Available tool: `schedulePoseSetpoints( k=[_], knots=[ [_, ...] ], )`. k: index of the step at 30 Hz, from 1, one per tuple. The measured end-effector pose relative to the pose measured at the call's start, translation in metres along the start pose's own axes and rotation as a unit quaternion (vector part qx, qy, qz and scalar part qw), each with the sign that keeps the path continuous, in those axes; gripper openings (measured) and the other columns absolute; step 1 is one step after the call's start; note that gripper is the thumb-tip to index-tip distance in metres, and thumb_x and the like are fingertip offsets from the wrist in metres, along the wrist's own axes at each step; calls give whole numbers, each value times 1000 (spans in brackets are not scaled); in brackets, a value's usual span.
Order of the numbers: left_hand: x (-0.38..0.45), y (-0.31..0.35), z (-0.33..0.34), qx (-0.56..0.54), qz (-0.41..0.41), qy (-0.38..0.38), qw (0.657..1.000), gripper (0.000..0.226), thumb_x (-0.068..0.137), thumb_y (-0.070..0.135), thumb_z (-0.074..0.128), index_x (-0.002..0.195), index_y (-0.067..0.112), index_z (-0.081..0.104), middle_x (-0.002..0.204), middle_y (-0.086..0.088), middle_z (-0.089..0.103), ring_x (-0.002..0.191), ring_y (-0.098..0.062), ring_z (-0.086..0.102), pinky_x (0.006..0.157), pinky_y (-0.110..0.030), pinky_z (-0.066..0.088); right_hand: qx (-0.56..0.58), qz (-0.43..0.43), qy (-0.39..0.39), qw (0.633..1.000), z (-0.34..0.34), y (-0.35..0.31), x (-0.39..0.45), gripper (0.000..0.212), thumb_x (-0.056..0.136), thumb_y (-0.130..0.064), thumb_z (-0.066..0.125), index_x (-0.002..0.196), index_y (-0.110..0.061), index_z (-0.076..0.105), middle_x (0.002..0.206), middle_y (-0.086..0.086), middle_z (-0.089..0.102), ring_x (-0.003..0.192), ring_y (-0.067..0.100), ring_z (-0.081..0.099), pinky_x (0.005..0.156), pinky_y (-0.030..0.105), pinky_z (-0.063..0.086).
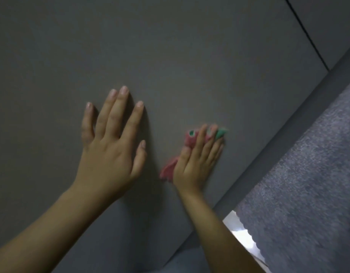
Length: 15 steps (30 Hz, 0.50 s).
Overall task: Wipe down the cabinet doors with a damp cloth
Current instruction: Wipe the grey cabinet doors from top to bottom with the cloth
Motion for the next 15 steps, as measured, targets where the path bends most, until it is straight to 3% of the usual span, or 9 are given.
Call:
schedulePoseSetpoints(
  k=[4, 8, 11, 13, 15],
  knots=[
    [4, 3, -2, -17, -28, 8, 999, 63, 85, 33, 41, 140, 4, 45, 151, -24, 29, 141, -33, 20, 114, -52, 11, -2, 52, 16, 999, -6, 21, 34, 58, 102, -38, 17, 149, -5, 26, 153, 21, 26, 141, 38, 22, 117, 37, 7],
    [12, 0, -14, -31, -19, 31, 999, 59, 86, 33, 42, 138, 5, 47, 148, -26, 33, 139, -34, 24, 112, -52, 14, 32, 129, 129, 983, -42, 32, 133, 55, 99, -31, 27, 145, -3, 34, 152, 20, 30, 141, 37, 26, 113, 32, 13],
    [24, -3, -27, -27, -5, 57, 998, 58, 86, 30, 44, 139, 6, 46, 149, -25, 31, 139, -34, 24, 112, -52, 14, 56, 150, 155, 975, -49, 16, 172, 52, 100, -32, 28, 147, -9, 34, 154, 14, 29, 143, 34, 24, 114, 33, 14],
    [30, -5, -29, -29, -13, 55, 998, 60, 86, 31, 43, 141, 6, 44, 151, -25, 29, 140, -33, 21, 113, -53, 12, 29, 90, 158, 983, -49, -18, 165, 52, 99, -33, 28, 145, -10, 39, 151, 15, 34, 141, 35, 29, 114, 40, 19],
    [31, -7, -28, -32, -20, 47, 998, 61, 86, 32, 42, 142, 6, 43, 152, -24, 27, 141, -32, 19, 113, -53, 10, 9, -71, 101, 992, -34, -68, 133, 53, 96, -33, 32, 143, -11, 41, 149, 18, 37, 138, 39, 31, 116, 47, 18]
  ],
)
Point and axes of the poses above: each hand's wrist, its own x-axis towards the middle knuckle, its own z-axis out of the palm, y = z × x, the point moved 10 cm from there along x, towards the middle knuckle
